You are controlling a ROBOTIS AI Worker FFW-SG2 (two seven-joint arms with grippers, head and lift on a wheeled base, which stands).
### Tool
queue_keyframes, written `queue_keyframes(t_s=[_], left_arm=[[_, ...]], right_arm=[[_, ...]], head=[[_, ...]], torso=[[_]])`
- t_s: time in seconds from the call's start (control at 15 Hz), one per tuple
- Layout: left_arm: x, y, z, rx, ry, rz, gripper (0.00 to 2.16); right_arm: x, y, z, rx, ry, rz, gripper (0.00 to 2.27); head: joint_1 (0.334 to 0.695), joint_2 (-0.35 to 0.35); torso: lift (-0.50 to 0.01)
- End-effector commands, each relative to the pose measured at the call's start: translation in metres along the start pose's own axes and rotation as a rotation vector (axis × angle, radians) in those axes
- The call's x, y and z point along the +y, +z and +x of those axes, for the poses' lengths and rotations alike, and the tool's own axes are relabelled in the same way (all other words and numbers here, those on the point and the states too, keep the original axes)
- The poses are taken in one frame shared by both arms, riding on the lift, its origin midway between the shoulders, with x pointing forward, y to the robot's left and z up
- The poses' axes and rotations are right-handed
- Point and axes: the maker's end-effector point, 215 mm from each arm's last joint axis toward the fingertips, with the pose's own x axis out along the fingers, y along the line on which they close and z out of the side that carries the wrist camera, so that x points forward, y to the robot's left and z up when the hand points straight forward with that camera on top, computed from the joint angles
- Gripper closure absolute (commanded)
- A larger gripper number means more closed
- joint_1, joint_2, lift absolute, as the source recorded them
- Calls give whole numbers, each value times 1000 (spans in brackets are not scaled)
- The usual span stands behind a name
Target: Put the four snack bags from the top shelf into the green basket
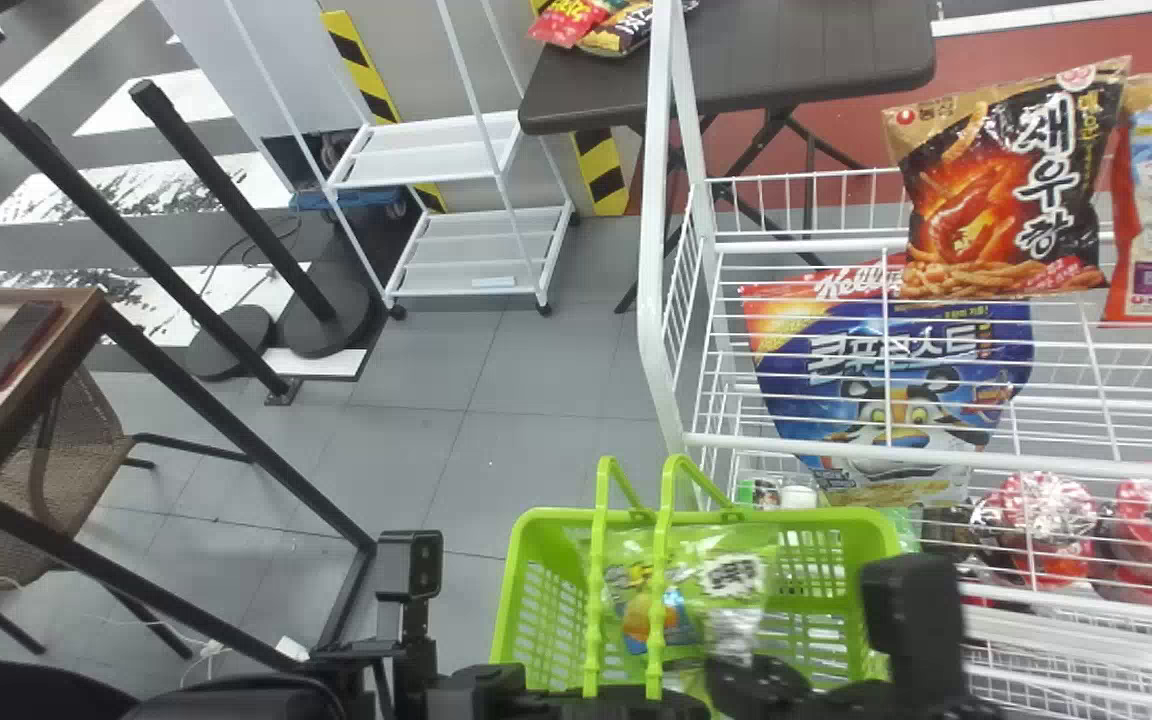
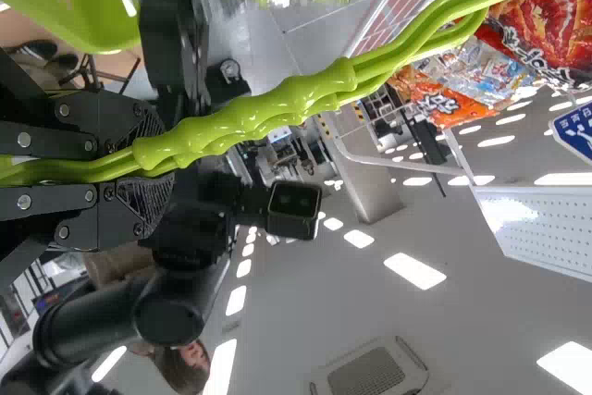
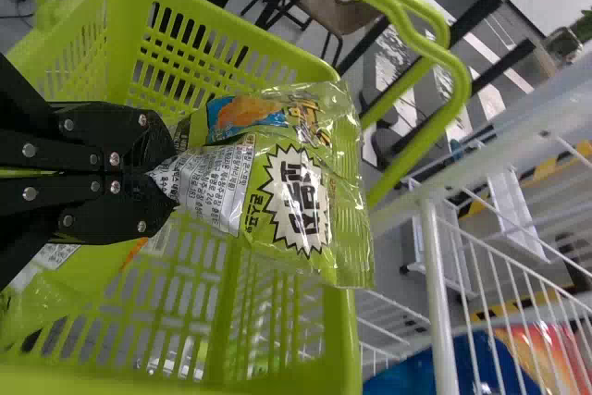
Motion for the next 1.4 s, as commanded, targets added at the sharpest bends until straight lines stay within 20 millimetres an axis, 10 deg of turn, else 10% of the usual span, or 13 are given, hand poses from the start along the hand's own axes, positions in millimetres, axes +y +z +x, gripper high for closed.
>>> queue_keyframes(t_s=[0.0, 0.07, 0.13, 0.47, 0.8, 1.33], left_arm=[[-2, -1, 0, -1, -10, -1, 2145], [-3, -1, 0, -2, -11, -2, 2145], [-3, -1, 0, -5, -9, -3, 2145], [-2, 0, -1, -5, -7, -2, 2145], [-2, 0, -1, -4, -9, -2, 2145], [-5, 1, 0, 2, -13, 6, 2145]], right_arm=[[16, -5, 33, 45, 36, -70, 1949], [22, -5, 39, 53, 43, -92, 1268], [23, -6, 39, 59, 36, -109, 83], [-6, 25, -31, -33, -12, -56, 60], [-118, 99, -115, -201, -229, -22, 66], [-235, 271, -116, -468, -508, -178, 66]], head=[[695, 350], [695, 350], [695, 350], [695, 350], [695, 350], [695, 118]], torso=[[0], [0], [0], [0], [0], [0]])
